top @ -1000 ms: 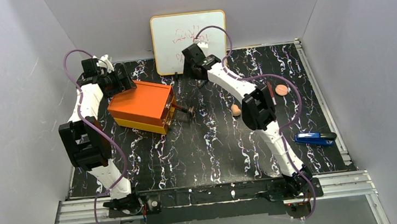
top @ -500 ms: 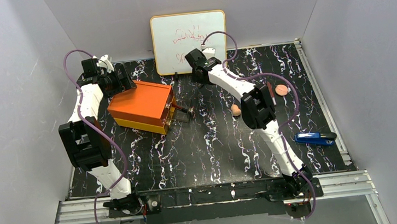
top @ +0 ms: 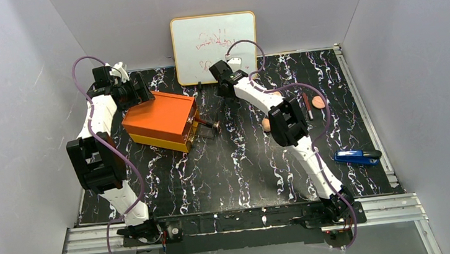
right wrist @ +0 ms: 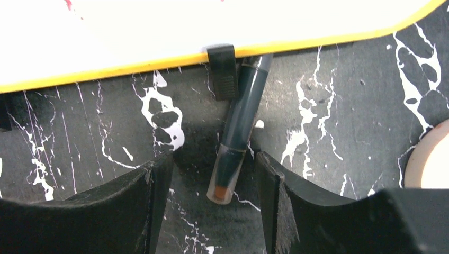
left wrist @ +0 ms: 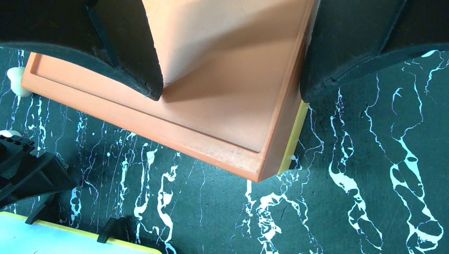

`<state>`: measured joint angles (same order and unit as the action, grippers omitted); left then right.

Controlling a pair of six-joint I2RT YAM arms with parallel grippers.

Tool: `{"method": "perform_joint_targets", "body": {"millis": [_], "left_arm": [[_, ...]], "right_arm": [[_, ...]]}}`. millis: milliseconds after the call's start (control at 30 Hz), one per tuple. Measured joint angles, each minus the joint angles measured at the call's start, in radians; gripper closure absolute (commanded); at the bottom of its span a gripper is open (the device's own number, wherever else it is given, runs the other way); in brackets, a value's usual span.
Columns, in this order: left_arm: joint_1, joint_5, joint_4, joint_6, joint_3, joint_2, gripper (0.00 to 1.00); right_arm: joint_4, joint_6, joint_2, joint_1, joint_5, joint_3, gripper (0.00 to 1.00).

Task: Organize the makeup
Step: Pick up the lipstick at the center of the board.

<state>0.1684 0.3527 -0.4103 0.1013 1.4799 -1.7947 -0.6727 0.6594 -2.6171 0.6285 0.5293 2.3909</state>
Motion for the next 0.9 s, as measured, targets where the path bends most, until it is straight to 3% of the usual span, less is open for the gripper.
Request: {"method": "perform_joint_targets", "body": {"millis": [67,267,467,733,900], "left_arm": [[0.000,0.000,0.000,0.000,0.001,-0.002,0.05],[0.000,0.002,-0.002,0.000,0.007,-0.008,0.05],[0.000,0.006,-0.001,0.000,0.012,-0.014,0.05],[0.000,0.006,-0.001,0.000,0.013,-0.014,0.05],[0.000,0.006,-0.001,0.000,0.013,-0.014,0.05]], "right_arm": [[0.011,-0.016,-0.013,0.000,0.005,0.016,0.39],[0.033,-0.069,-0.021,0.000,0.017,0.019,0.62],[0.047,-0.109,-0.021,-0.001,0.016,0.015,0.68],[0.050,-0.142,-0.021,-0.004,0.016,0.011,0.97],[0.082,-0.141,-0.003,-0.004,0.021,-0.031,0.99]]}}
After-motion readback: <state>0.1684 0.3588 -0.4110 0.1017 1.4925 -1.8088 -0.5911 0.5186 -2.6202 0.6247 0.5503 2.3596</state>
